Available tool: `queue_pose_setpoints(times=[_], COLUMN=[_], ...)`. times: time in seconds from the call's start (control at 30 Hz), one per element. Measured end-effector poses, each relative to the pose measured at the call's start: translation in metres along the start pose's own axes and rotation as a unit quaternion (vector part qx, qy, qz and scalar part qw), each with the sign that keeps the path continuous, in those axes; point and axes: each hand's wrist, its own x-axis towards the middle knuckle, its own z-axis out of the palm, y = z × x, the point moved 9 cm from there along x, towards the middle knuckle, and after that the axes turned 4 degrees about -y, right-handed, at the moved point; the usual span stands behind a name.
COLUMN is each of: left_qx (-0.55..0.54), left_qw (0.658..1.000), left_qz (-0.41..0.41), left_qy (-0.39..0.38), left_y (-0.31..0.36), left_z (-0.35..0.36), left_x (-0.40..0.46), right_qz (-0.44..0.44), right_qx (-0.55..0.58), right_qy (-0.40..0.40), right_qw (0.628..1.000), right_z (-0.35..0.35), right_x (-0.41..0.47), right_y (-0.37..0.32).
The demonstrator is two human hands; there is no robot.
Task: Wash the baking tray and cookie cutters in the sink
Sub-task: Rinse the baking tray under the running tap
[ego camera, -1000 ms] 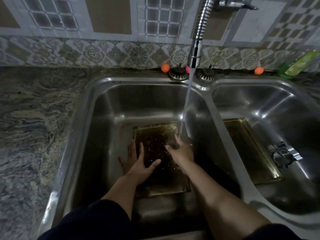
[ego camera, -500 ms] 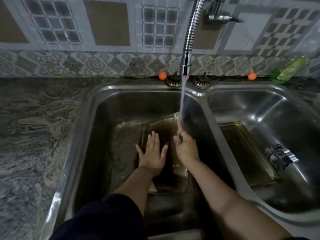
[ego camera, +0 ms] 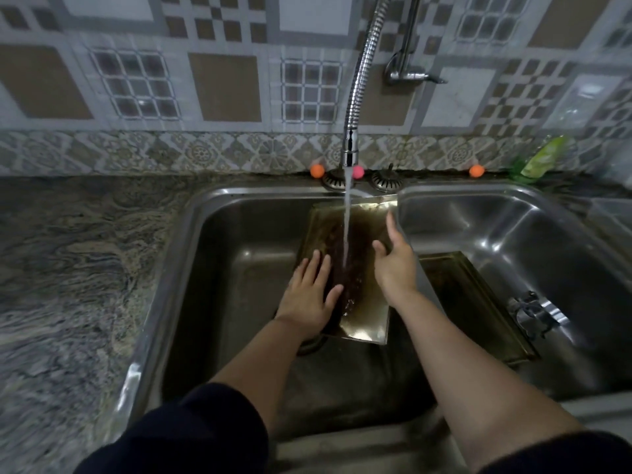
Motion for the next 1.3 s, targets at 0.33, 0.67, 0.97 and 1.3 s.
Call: queue_pose_setpoints(times=[0.33, 0.67, 0.97, 1.3], left_qx=[-0.468, -0.264, -0.013, -0.308], left_qw=[0.862, 0.926, 0.99, 0.95], left_qz=[-0.189, -0.089, 0.068, -0.006], left_qy=[0.049, 0.256, 0.127, 0.055], left_y=[-0.048, -0.014, 0.046, 0.066], left_z=[-0.063, -0.113, -0.07, -0.079], left_x=[-0.034, -0.055, -0.062, -0.002], right_qz=[0.02, 0.139, 0.313, 0.114], right_qx=[0.098, 0.16, 0.267, 0.169], right_qy=[-0.149, -0.257, -0.238, -0.248], right_qw=[0.984, 0.943, 0.88, 0.947], right_z=[0.017, 0.036, -0.004, 0.006], right_x=[-0.021, -0.008, -0.016, -0.008], right_y=[-0.011, -0.039, -0.038, -0.064])
